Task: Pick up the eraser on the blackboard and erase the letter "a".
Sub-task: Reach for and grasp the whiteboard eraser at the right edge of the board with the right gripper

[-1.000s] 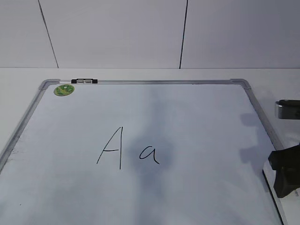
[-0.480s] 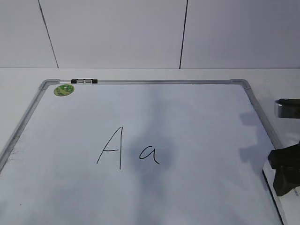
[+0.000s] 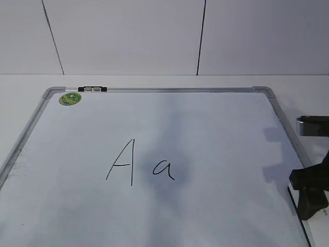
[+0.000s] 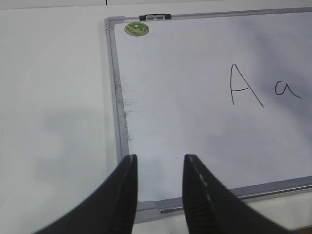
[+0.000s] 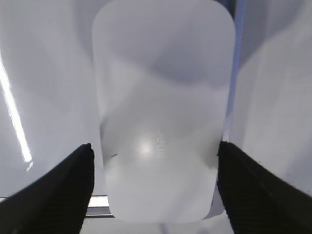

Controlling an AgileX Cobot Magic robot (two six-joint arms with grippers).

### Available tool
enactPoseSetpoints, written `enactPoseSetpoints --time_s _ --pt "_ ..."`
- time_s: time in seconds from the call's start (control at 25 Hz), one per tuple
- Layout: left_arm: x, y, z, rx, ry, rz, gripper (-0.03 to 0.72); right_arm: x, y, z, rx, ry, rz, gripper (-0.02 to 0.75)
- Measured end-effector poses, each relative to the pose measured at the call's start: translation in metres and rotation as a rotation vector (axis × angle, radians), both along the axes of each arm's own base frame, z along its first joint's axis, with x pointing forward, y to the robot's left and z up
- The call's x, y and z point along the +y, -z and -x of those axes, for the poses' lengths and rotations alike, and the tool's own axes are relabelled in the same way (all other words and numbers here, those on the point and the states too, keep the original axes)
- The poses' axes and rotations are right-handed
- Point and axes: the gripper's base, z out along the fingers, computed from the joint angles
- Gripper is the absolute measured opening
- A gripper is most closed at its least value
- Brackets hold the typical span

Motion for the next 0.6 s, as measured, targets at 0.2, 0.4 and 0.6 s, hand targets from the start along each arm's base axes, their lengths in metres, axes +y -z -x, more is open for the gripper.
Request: enactPoseSetpoints --time_s 0.2,0.4,0.6 --pt "0.0000 0.0000 0.0000 0.000 0.000 0.000 0.239 -0.0018 0.0004 -0.0012 -0.010 0.010 0.021 0.622" --pt "0.0000 0.0000 0.0000 0.000 0.000 0.000 0.239 -0.0021 0.0004 -0.0018 -0.017 0.016 0.024 0.622" --pt "0.0000 0.0000 0.0000 0.000 0.000 0.000 0.239 -0.0012 0.0044 -0.0038 -0.011 0.019 0.021 0.621"
